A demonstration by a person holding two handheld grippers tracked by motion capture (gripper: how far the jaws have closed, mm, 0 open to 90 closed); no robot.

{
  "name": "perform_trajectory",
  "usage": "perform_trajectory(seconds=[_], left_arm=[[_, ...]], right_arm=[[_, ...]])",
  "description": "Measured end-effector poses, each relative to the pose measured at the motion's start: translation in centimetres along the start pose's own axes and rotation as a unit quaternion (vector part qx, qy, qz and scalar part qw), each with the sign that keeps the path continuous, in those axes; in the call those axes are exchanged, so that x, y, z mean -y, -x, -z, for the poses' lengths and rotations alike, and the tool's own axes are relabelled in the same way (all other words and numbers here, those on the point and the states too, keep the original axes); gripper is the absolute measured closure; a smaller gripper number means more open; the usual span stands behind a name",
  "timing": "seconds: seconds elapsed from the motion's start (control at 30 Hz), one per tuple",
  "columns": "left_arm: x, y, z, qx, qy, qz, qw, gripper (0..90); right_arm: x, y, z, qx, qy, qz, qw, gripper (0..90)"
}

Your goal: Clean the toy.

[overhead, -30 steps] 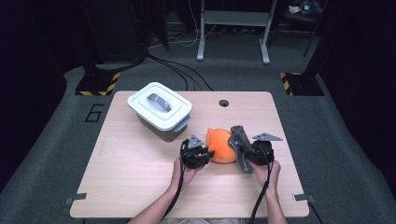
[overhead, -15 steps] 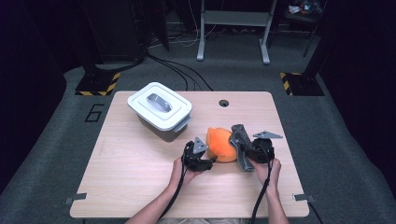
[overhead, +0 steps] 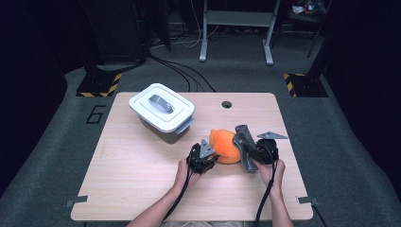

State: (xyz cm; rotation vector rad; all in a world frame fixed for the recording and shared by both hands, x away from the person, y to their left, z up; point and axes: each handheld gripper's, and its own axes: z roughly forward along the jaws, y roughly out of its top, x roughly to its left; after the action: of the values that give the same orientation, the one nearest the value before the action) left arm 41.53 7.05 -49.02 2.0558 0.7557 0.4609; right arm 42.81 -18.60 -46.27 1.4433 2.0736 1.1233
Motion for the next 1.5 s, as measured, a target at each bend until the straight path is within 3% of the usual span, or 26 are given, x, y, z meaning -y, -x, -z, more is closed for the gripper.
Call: perform_trajectory(seconds=[0.17,0.47,0.73,0.93,1.17,1.43,1.5], left_arm=[[-0.2,-0.5,0.3,0.019,0.000,0.039,0.9991,77.0],[-1.0,-0.9,0.8,0.043,0.000,0.083,0.9956,77.0],[-1.0,-0.7,0.8,0.045,0.000,0.092,0.9947,77.4],[-0.9,-0.7,0.7,0.041,-0.001,0.093,0.9948,78.0],[-0.8,-0.8,0.7,0.045,0.001,0.099,0.9941,78.1],[-0.3,-1.4,0.6,0.051,0.004,0.119,0.9916,78.1],[-0.2,-1.6,0.6,0.052,0.003,0.114,0.9921,78.1]], right_arm=[[-0.6,-0.7,1.7,-0.020,0.025,-0.002,0.9995,71.9],[-2.4,-3.7,3.9,-0.055,0.048,0.031,0.9968,71.6],[-2.8,-6.7,1.9,-0.066,0.024,0.061,0.9957,71.2],[-2.4,-7.9,0.4,-0.023,0.015,0.092,0.9954,71.1],[-2.2,-7.3,0.7,-0.012,0.018,0.092,0.9955,71.1],[-1.3,-4.3,0.8,0.003,0.012,0.052,0.9986,70.9],[-1.0,-3.3,0.5,0.007,0.010,0.037,0.9993,70.9]])
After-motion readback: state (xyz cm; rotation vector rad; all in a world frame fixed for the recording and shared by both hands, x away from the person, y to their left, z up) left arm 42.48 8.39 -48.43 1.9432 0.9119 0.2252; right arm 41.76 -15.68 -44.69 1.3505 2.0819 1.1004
